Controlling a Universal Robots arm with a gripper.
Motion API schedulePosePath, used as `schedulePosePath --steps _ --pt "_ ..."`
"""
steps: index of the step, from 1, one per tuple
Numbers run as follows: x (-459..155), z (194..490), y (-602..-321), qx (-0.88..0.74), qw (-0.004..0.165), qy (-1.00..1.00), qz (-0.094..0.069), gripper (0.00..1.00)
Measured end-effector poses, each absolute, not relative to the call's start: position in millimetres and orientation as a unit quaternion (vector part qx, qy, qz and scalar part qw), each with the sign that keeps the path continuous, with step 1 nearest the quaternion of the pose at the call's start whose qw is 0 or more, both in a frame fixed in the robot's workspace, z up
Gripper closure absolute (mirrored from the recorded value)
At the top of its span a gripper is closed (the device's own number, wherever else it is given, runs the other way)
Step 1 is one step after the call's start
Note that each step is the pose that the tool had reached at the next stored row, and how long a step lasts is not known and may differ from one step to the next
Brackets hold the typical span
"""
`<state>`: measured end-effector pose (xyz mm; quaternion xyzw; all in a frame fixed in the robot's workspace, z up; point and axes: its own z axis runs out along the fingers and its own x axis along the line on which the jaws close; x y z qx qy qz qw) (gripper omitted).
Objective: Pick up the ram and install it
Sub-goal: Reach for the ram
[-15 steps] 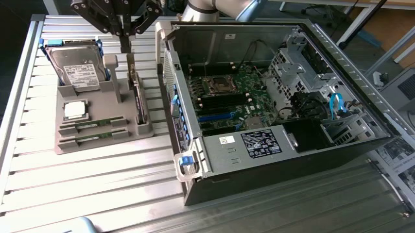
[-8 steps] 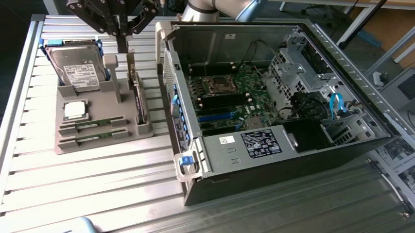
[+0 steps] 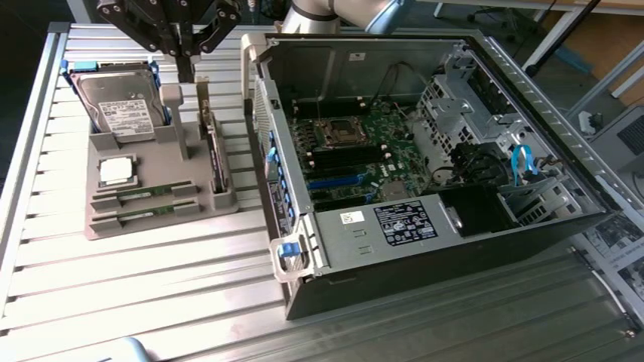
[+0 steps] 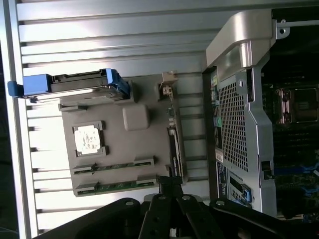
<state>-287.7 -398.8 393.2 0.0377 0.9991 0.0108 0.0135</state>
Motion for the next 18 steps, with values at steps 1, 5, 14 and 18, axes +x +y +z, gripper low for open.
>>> schedulePosePath --steps 1,5,14,18 --pt "-288.2 393.2 -398.8 0.038 0.013 0.999 0.011 0.89" --pt "-290.1 393.2 -398.8 0.038 0.013 0.999 0.011 0.89" --pt "-293.2 393.2 -398.8 0.038 0.013 0.999 0.011 0.89" --pt "-294.6 393.2 -398.8 0.038 0.013 0.999 0.011 0.89"
